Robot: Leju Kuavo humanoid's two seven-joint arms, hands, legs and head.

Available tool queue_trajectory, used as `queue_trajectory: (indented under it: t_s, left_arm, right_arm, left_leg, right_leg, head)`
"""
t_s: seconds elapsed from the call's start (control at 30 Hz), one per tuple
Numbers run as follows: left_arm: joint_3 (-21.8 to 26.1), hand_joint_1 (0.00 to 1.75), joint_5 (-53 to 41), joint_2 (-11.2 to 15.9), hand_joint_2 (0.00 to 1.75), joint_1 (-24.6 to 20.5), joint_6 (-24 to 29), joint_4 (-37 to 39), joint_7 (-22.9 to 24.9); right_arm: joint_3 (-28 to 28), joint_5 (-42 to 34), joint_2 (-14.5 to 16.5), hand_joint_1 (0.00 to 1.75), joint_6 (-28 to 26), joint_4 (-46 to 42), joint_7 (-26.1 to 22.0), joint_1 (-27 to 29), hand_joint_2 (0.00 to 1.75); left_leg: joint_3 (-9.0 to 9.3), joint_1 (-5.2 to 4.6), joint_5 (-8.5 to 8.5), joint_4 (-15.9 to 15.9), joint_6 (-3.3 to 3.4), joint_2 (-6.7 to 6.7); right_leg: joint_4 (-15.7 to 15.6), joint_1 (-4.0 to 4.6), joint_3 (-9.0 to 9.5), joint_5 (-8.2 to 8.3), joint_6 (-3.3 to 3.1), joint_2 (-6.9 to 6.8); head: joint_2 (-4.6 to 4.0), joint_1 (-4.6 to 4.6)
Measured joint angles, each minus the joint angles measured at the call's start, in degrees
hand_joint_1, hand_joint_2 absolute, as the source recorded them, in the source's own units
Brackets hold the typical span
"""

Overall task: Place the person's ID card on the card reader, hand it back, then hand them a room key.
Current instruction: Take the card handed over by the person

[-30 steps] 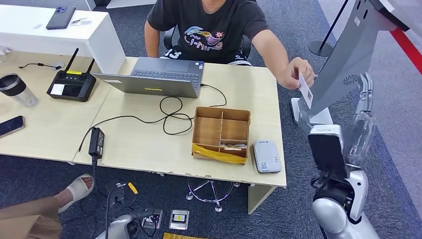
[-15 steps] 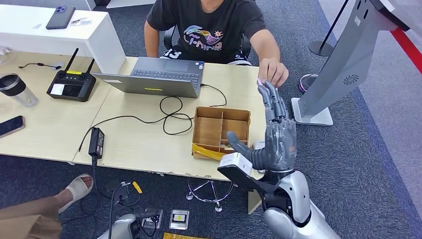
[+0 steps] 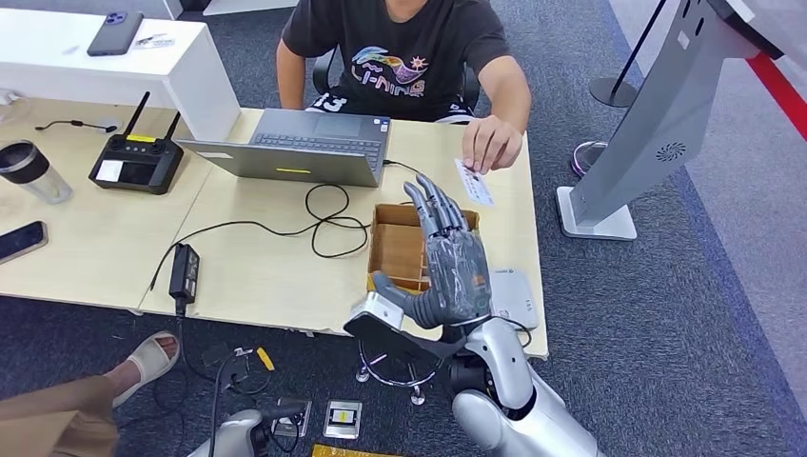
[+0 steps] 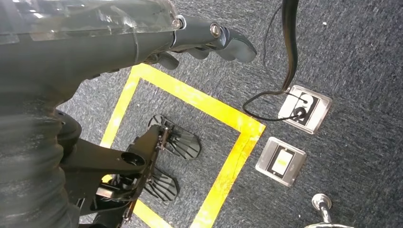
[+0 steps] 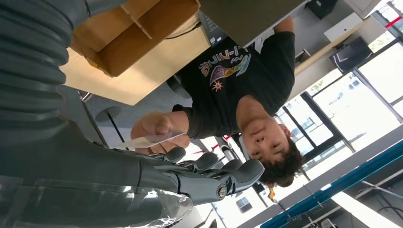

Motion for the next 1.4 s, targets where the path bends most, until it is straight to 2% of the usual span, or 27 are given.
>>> queue_trajectory:
  t_s: [0.43,0.57,0.87,1.03,1.1,1.13,1.17,1.23,1.27,1.3,1.4]
  left_arm:
    - [-3.20,0.00,-0.48,0.11,1.75,0.01,0.07,-0.02,0.25]
    - [-4.21,0.00,-1.66,-0.21,1.75,-0.24,0.07,-0.01,1.11]
    - [-4.76,0.00,-1.95,-0.38,1.75,-0.43,0.07,-0.02,1.19]
    - [-5.86,0.00,-4.28,-0.97,1.75,-1.31,0.07,0.01,2.01]
    - [-5.88,0.00,-4.73,-1.16,1.75,-1.54,0.07,0.01,2.02]
    - [-5.89,0.00,-4.88,-1.19,1.75,-1.58,0.07,0.01,2.02]
    - [-5.88,0.00,-5.06,-1.22,1.75,-1.60,0.07,0.01,2.03]
    - [-5.86,0.00,-5.54,-1.23,1.75,-1.62,0.07,0.01,2.03]
    - [-5.85,0.00,-5.75,-1.24,1.75,-1.63,0.07,0.01,2.03]
    - [-5.84,0.00,-5.98,-1.25,1.75,-1.64,0.07,0.01,2.03]
    - [-5.80,0.00,-6.59,-1.39,1.75,-1.64,0.07,0.01,2.04]
  right_arm:
    - [0.35,5.38,3.58,0.00,-6.14,13.10,5.52,-5.27,1.75]
    - [-0.15,6.28,3.65,0.00,-6.89,15.80,7.18,-6.22,1.75]
    - [-0.39,6.51,3.67,0.00,-6.94,17.22,7.52,-6.60,1.75]
    - [-2.00,6.71,3.63,0.00,-6.76,20.84,9.74,-6.90,1.75]
    - [-2.62,6.45,3.62,0.05,-6.73,21.71,9.93,-6.91,1.75]
    - [-2.78,6.39,3.62,0.21,-6.72,21.90,9.91,-6.91,1.75]
    - [-2.93,6.32,3.62,0.51,-6.71,22.11,9.87,-6.92,1.75]
    - [-3.10,6.16,3.63,1.26,-6.75,22.54,9.67,-6.92,1.75]
    - [-3.15,6.10,3.63,1.51,-6.79,22.80,9.52,-6.92,1.75]
    - [-3.20,6.06,3.65,1.62,-6.85,23.05,9.38,-6.92,1.75]
    - [-3.48,6.05,3.68,1.70,-7.00,23.75,9.11,-6.93,1.75]
  left_leg:
    - [-0.01,-0.01,0.02,0.01,-0.03,0.00]
    - [-0.02,-0.01,0.02,0.01,-0.03,0.02]
    - [-0.03,-0.01,0.02,0.02,-0.04,0.04]
    - [-0.05,-0.01,0.02,0.02,-0.04,0.05]
    - [-0.06,-0.01,0.02,0.02,-0.04,0.05]
    - [-0.06,-0.01,0.02,0.02,-0.04,0.05]
    - [-0.07,-0.01,0.02,0.02,-0.04,0.05]
    - [-0.07,-0.01,0.02,0.02,-0.04,0.05]
    - [-0.07,-0.01,0.02,0.02,-0.04,0.05]
    - [-0.07,-0.01,0.02,0.02,-0.04,0.05]
    - [-0.08,-0.01,0.02,0.02,-0.04,0.04]
  right_leg:
    - [0.00,0.00,-0.07,0.00,0.00,0.02]
    - [0.00,-0.01,-0.09,0.01,0.00,0.04]
    - [0.00,-0.01,-0.12,0.01,0.00,0.08]
    - [0.00,0.00,-0.16,0.01,0.00,0.10]
    - [0.00,-0.01,-0.16,0.01,0.00,0.10]
    - [0.00,-0.01,-0.16,0.01,0.00,0.10]
    - [0.00,-0.01,-0.16,0.01,0.00,0.10]
    - [0.00,0.00,-0.17,0.01,0.00,0.10]
    - [0.00,0.00,-0.17,0.01,0.00,0.10]
    - [0.00,0.00,-0.17,0.01,0.00,0.10]
    - [0.00,-0.01,-0.17,0.01,0.00,0.09]
  head:
    - [0.00,0.02]
    - [0.00,0.02]
    - [0.00,0.02]
    - [0.00,0.01]
    - [0.00,0.02]
    - [0.00,0.02]
    - [0.00,0.02]
    - [0.00,0.01]
    - [0.00,0.02]
    - [0.00,0.01]
    - [0.00,0.01]
